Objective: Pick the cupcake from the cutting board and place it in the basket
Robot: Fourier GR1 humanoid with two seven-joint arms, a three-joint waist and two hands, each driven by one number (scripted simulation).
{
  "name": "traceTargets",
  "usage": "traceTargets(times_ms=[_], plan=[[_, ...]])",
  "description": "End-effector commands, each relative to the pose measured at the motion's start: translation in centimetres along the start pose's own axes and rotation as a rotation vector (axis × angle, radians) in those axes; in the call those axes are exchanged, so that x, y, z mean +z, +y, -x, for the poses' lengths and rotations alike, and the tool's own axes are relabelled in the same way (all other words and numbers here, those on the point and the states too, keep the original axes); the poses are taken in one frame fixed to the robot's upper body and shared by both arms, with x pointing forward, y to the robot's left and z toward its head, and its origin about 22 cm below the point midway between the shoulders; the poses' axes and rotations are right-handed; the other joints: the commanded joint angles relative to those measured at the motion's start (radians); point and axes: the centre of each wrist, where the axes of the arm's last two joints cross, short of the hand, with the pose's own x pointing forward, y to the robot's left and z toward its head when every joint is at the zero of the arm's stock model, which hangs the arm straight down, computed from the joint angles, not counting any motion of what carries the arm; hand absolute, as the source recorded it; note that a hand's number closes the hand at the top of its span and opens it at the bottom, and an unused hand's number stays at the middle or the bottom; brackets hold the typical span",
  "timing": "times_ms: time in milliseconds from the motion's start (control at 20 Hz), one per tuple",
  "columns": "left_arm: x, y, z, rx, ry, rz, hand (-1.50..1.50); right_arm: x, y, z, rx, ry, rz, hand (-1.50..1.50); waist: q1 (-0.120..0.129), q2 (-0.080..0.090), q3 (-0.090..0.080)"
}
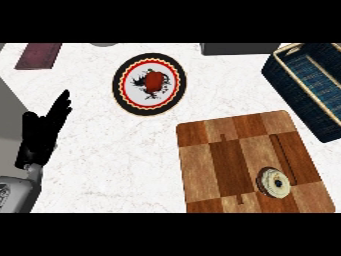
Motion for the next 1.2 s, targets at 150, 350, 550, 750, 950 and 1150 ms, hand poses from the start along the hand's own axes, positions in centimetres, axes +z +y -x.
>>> traceTargets(times_ms=[150, 350, 550, 750, 950, 1150], plan=[[-0.4, -0.2, 0.1, -0.024, 0.019, 0.003, 0.0, 0.5, -3.1, -2.9, 0.049, 0.084, -0.327, -1.5, 0.018, 0.001, -0.001], [-1.2, 0.0, -0.6, -0.016, 0.004, -0.01, 0.0, 2.1, -4.4, -2.9, 0.016, 0.094, -0.349, -1.5, 0.017, 0.002, -0.001], [-1.1, 1.3, 0.2, -0.018, 0.001, 0.008, 0.0, 3.5, -1.7, -0.9, 0.018, 0.117, -0.288, -1.5, 0.026, 0.003, 0.0], [-0.7, 0.3, -0.4, -0.03, -0.003, -0.01, 0.0, 4.0, -0.6, -1.4, 0.02, 0.103, -0.22, -1.5, 0.025, 0.001, 0.0], [-0.6, 0.1, -1.6, -0.036, 0.005, 0.017, 0.0, 2.9, 1.4, -0.1, 0.047, 0.135, -0.155, -1.5, 0.034, 0.003, 0.0], [-0.3, -1.3, 0.7, -0.028, -0.005, 0.015, 0.0, 4.0, 1.8, 2.4, 0.051, 0.141, -0.171, -1.5, 0.036, 0.005, 0.0]])
